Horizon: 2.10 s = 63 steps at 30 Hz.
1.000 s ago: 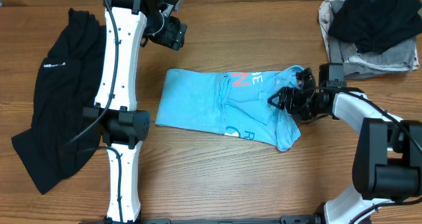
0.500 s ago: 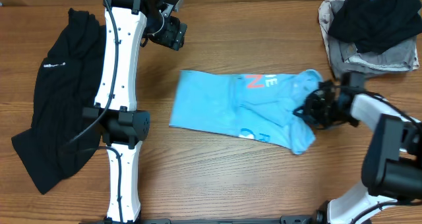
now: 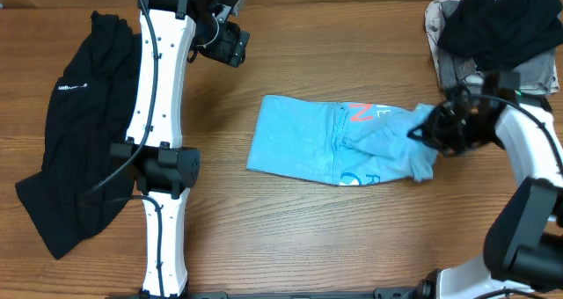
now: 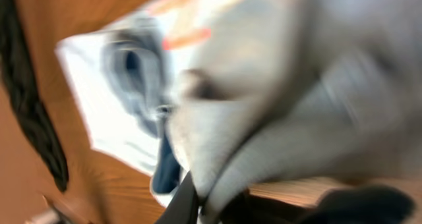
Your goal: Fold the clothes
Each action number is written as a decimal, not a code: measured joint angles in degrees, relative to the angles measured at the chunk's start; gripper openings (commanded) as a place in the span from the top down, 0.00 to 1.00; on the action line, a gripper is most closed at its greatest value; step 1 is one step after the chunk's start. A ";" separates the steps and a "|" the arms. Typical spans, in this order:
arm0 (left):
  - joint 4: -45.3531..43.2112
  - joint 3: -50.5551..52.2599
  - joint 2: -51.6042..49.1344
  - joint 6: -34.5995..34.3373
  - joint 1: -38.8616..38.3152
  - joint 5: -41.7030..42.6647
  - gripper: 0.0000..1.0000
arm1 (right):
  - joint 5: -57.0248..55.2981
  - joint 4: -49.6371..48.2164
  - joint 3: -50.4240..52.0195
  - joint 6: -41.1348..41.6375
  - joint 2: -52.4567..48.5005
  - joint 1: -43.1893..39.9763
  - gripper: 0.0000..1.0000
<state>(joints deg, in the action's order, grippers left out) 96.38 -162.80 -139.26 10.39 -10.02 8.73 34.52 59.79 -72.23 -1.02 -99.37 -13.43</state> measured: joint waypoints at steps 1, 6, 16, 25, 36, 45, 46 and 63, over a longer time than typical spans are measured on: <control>-0.24 0.00 0.00 0.00 0.00 0.00 0.17 | -0.09 0.04 -1.36 0.52 0.55 2.19 0.96; -1.97 0.00 0.00 0.02 0.39 -0.02 0.16 | -0.72 -4.87 -6.29 5.73 1.70 16.09 0.96; -4.96 0.00 0.00 -0.20 5.60 -0.02 0.12 | -12.81 -22.71 -6.60 19.39 -0.85 41.57 0.85; -5.14 0.00 0.00 -1.11 10.34 0.00 0.11 | -12.87 -26.10 -6.71 20.70 -6.95 46.93 0.21; -5.53 0.00 0.00 -1.27 10.49 0.00 0.11 | -18.75 -10.21 -17.79 19.63 -6.21 45.51 0.41; -5.55 0.00 0.00 -1.29 10.49 0.00 0.11 | -30.14 -11.15 -16.61 19.28 -9.77 43.82 0.39; -5.53 0.00 0.00 -1.29 10.49 0.00 0.11 | -30.58 -11.45 -16.57 19.45 -11.02 43.69 0.39; -5.53 0.00 0.00 -1.29 10.49 0.00 0.11 | -32.63 -13.03 -15.85 20.76 -18.25 41.62 0.39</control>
<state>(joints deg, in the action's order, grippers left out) 90.85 -162.80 -139.26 9.10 0.47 8.73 1.89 46.76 -88.07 19.75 -117.62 28.18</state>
